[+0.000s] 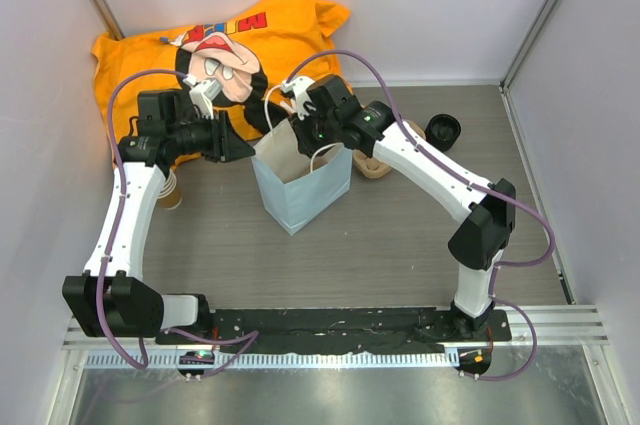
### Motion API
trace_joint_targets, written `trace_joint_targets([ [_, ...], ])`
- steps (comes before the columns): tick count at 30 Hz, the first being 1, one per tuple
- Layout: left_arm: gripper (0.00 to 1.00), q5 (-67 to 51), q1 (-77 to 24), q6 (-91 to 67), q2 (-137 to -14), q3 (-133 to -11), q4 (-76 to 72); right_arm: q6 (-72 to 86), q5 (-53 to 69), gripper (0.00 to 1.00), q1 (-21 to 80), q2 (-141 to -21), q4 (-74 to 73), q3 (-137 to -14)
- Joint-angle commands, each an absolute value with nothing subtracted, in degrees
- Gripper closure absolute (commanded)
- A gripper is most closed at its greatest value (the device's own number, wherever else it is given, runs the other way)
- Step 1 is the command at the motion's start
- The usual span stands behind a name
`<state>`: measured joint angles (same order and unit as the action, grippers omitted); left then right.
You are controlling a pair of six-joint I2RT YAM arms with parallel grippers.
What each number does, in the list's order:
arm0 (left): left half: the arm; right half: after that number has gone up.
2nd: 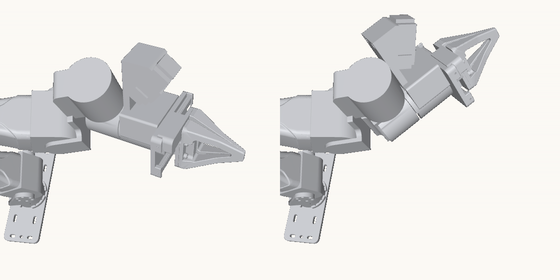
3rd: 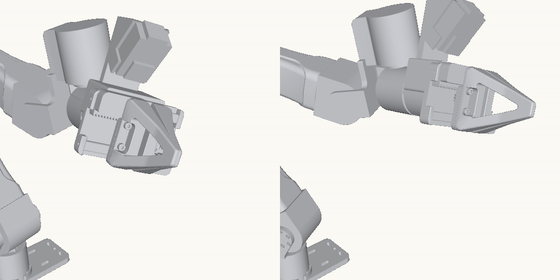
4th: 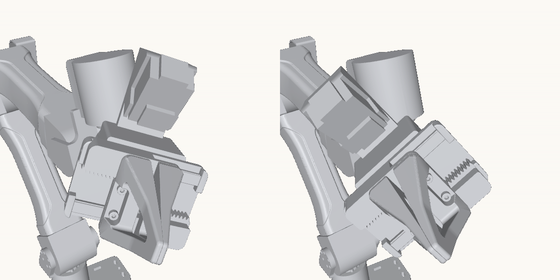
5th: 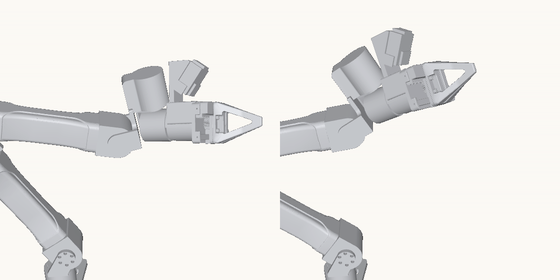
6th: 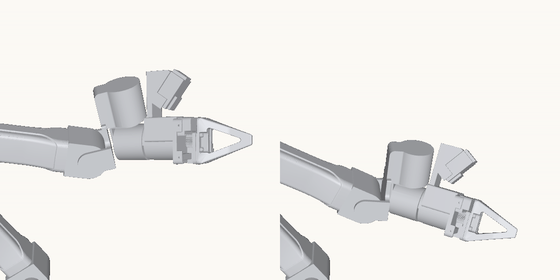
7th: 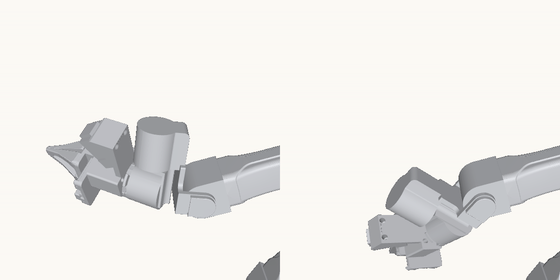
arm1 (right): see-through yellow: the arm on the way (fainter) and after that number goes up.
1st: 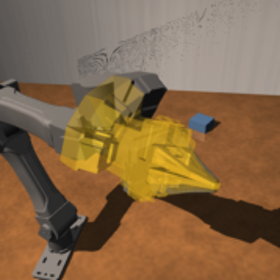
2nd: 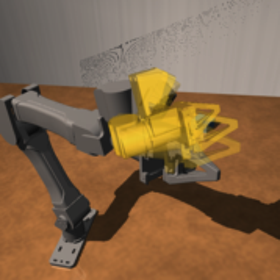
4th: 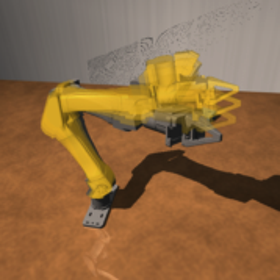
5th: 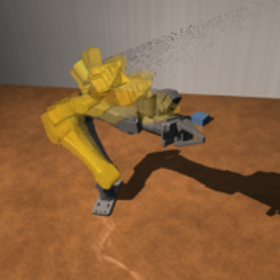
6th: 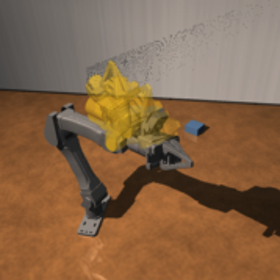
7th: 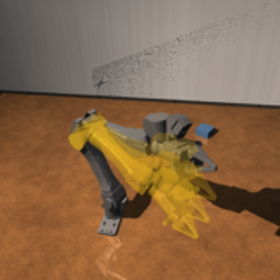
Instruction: Pack the takeout coffee
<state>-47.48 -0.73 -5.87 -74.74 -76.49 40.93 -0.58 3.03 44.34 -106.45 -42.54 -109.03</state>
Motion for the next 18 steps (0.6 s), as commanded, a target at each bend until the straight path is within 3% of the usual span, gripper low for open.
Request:
trace_joint_targets([
  [1, 0.64, -47.1, -0.4, -6.6, -74.4, -78.1, 39.0, -1.9, 1.9, 0.71, 44.9, -104.6, -41.9, -110.1],
  [18, 0.41, -45.4, -0.4, -5.6, -74.4, -79.6, 39.2, -3.3, 4.9, 0.63, 45.5, -103.2, -42.1, -111.9],
])
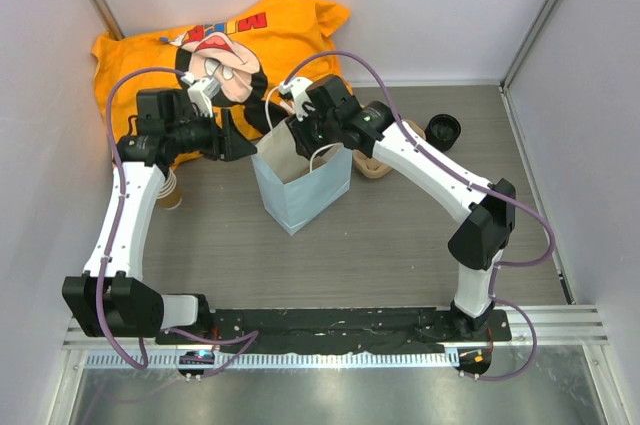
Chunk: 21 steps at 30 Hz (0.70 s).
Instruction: Pack the takeout coffee
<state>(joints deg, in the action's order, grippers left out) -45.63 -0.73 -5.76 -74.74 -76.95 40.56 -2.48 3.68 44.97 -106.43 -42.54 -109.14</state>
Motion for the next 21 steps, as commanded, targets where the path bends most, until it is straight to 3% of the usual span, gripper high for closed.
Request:
trace_joint_targets([
  [1, 0.39, -45.4, -0.4, -5.6, -74.4, -79.6, 39.2, -3.4, 5.0, 0.61, 45.6, -103.2, -42.2, -112.1],
  [6, 0.26, -45.2, -0.4, -5.5, -74.3, -80.1, 39.2, -4.7, 6.1, 0.48, 45.7, -102.8, -43.3, -113.8],
  [21, 0.20, -45.3, -0.4, -5.4, -74.0, -80.5, 39.4, -6.1, 9.1, 0.34, 46.0, -101.3, -45.1, -116.2],
])
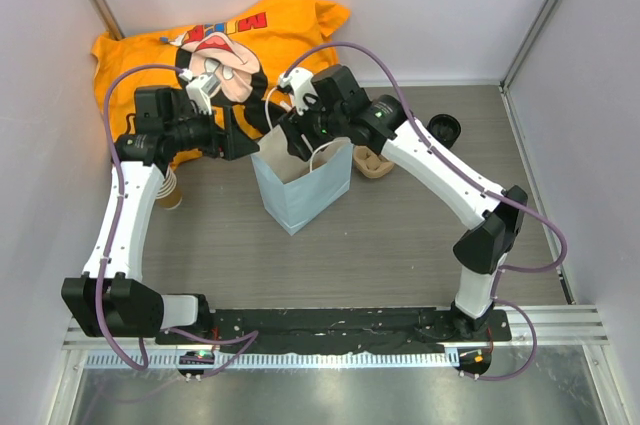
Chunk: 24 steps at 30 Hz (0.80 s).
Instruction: Pack the takeout coffee
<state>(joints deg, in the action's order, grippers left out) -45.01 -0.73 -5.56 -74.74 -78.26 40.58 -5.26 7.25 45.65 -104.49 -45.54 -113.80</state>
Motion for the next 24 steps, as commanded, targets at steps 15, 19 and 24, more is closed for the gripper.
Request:
trace_joint_targets([
  [15, 0.02, -45.2, -0.4, -5.4, -74.0, -82.0, 39.3, -9.9, 12.6, 0.14, 46.0, -99.5, -48.4, -121.3],
  [19, 0.00, -45.1, -0.4, -5.4, -74.1, -83.1, 39.3, -12.2, 14.6, 0.09, 46.0, -98.3, -50.5, -125.5],
  [24, 0.00, -43.7, -0.4, -4.2, -74.2, -86.0, 40.0, -16.0, 16.2, 0.06, 45.5, -96.1, -53.1, -127.4],
])
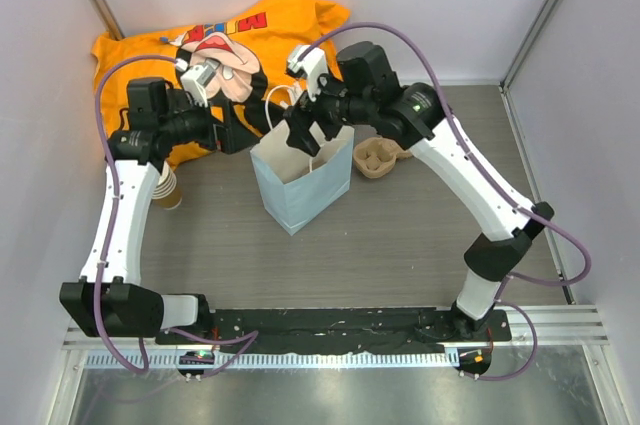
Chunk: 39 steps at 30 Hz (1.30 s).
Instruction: Pack the takeout coffee
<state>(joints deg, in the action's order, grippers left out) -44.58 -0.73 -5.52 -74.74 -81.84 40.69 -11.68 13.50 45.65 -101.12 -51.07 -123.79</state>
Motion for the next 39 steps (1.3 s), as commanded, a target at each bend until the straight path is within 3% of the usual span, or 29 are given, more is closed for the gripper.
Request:
trace_joint_targets([
  [1, 0.00, -43.1, -0.4, -4.0, -74.4, -87.6, 40.3, -16.6, 17.0, 0.06, 45.4, -95.3, -53.4, -128.1],
  [8, 0.00, -40.3, -0.4, -2.5, -77.4, -95.6, 42.6, -24.1, 17.2, 0.05, 44.8, -91.0, -56.9, -127.1],
  [21, 0.00, -33.3, -6.8, 1.6, -89.3, -110.1, 47.2, -33.7, 13.5, 0.04, 44.6, -83.5, -52.3, -107.7],
  [22, 0.00, -32.7, -7.4, 1.8, -89.7, -110.6, 47.2, -33.6, 13.3, 0.00, 44.6, -83.2, -51.6, -107.0],
  [33, 0.01, -32.4, -9.7, 2.5, -94.4, -113.7, 47.7, -33.7, 7.4, 0.00, 44.5, -83.5, -45.9, -104.0],
  [39, 0.00, -35.2, -10.7, 2.7, -95.5, -113.5, 47.9, -33.7, 6.5, 0.11, 44.2, -84.5, -45.4, -105.0],
])
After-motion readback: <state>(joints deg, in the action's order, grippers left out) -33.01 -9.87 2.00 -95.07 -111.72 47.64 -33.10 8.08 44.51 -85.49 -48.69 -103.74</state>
